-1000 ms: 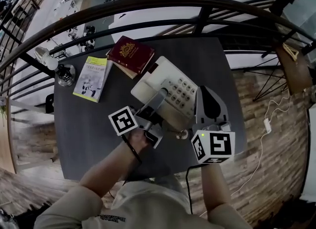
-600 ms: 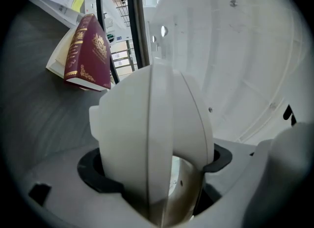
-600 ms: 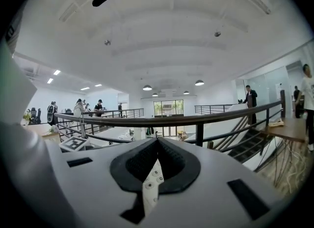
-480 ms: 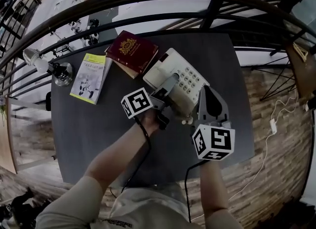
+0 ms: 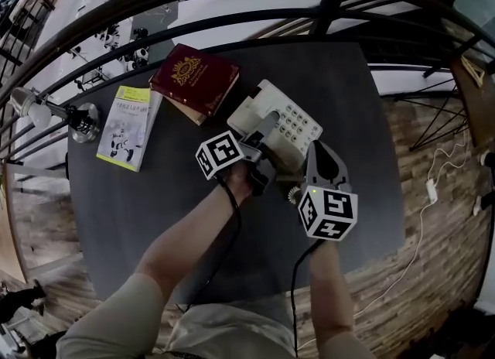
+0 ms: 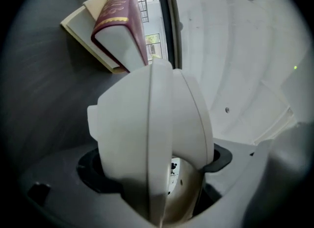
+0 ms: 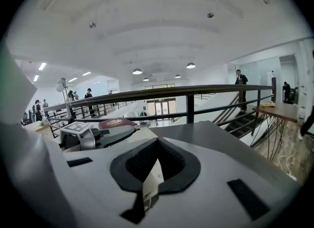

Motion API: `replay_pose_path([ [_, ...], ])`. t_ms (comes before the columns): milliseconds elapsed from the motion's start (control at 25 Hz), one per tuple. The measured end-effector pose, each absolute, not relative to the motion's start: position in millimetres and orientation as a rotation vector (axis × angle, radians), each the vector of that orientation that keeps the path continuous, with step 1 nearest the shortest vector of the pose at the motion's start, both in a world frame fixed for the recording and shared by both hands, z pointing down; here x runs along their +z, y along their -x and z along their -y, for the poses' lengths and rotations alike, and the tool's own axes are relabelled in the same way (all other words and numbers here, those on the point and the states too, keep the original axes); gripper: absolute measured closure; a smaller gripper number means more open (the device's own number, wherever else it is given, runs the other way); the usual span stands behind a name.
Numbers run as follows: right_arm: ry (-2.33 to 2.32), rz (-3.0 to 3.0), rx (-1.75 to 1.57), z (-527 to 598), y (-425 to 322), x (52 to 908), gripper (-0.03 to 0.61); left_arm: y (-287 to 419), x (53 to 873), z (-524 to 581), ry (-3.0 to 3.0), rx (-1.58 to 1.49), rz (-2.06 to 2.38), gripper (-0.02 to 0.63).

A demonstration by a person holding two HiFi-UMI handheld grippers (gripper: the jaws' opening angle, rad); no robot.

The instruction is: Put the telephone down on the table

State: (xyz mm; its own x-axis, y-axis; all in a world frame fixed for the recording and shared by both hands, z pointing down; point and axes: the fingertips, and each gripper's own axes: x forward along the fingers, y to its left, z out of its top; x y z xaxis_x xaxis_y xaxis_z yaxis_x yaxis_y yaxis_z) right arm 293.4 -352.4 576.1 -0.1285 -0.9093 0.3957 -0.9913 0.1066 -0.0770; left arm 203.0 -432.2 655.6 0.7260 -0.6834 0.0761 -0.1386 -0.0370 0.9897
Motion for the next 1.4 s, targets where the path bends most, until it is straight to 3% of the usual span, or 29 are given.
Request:
replay_pose_path([
  [720, -1.888, 2.198, 0.572, 341.0, -299.2, 577.1, 0.575, -208.9, 686.8, 436.4, -1.472, -0.369, 0.779, 0.156],
  [1400, -1.851, 2.257, 0.611, 327.5, -320.8, 546.5, 0.575, -182.9, 723.3, 393.0, -1.366, 0.180, 1.142, 0.132],
])
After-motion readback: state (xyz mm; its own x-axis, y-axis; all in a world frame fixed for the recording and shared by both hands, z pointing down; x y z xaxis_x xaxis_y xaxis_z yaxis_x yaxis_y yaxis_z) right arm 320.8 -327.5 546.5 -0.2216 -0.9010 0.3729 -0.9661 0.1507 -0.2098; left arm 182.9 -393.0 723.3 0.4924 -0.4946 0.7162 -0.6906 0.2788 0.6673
